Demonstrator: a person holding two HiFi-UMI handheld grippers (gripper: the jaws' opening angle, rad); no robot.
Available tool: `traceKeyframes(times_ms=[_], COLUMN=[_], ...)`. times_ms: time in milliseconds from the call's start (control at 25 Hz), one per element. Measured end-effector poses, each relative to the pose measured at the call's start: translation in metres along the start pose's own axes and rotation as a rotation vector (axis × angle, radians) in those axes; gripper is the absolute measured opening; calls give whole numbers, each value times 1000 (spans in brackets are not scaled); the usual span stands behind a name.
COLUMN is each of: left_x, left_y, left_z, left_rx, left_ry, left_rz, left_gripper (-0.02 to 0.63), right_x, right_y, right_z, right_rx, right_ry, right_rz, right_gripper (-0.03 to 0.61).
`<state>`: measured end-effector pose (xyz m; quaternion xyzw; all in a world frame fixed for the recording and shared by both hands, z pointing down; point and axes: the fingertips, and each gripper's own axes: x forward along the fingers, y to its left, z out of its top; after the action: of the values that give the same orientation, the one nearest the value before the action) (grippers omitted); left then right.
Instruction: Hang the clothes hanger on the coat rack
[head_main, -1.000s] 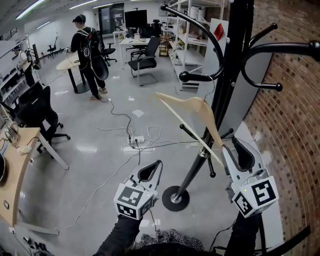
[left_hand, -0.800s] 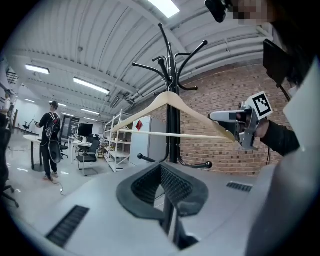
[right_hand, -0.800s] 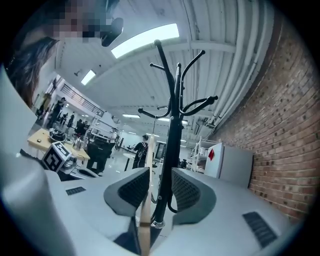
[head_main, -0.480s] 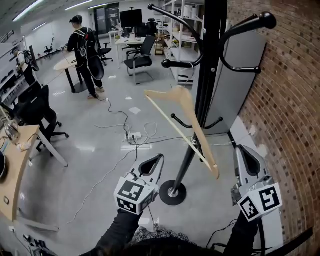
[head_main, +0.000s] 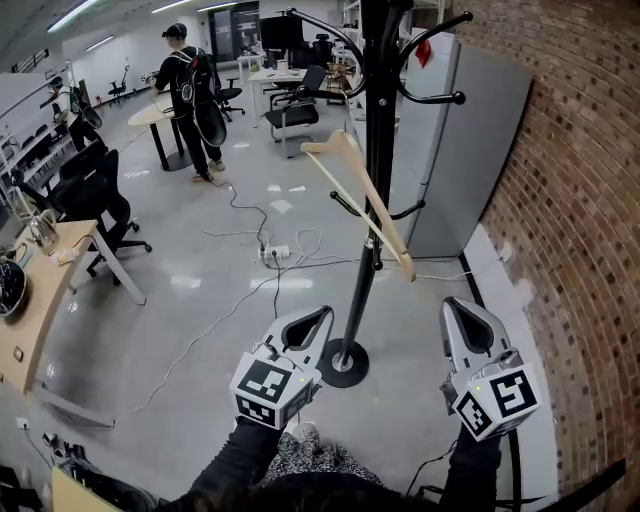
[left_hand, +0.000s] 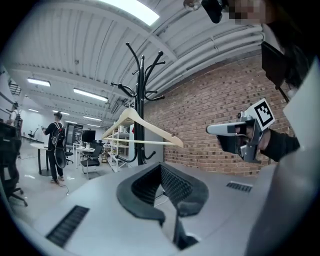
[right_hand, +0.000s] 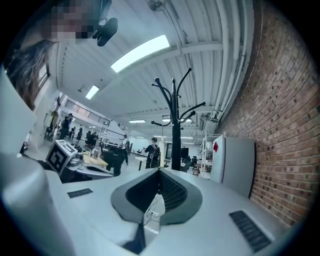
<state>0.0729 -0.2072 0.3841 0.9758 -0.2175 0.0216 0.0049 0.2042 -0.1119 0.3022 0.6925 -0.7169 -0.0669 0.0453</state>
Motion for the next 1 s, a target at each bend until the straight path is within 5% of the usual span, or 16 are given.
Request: traceKeyframes(times_ms=[560, 1000], left_x=[-82, -110], left_y=[-66, -77], left_z=[-7, 0], left_rx=[9, 26], left_ry=[17, 18], left_rz=[101, 134], left_gripper=[6, 6], right_x=[-68, -85], right_y=[56, 74], right_z=[-19, -35], right_rx=[31, 70], right_ry=[12, 57], right_rz=[139, 151], right_gripper=[9, 9])
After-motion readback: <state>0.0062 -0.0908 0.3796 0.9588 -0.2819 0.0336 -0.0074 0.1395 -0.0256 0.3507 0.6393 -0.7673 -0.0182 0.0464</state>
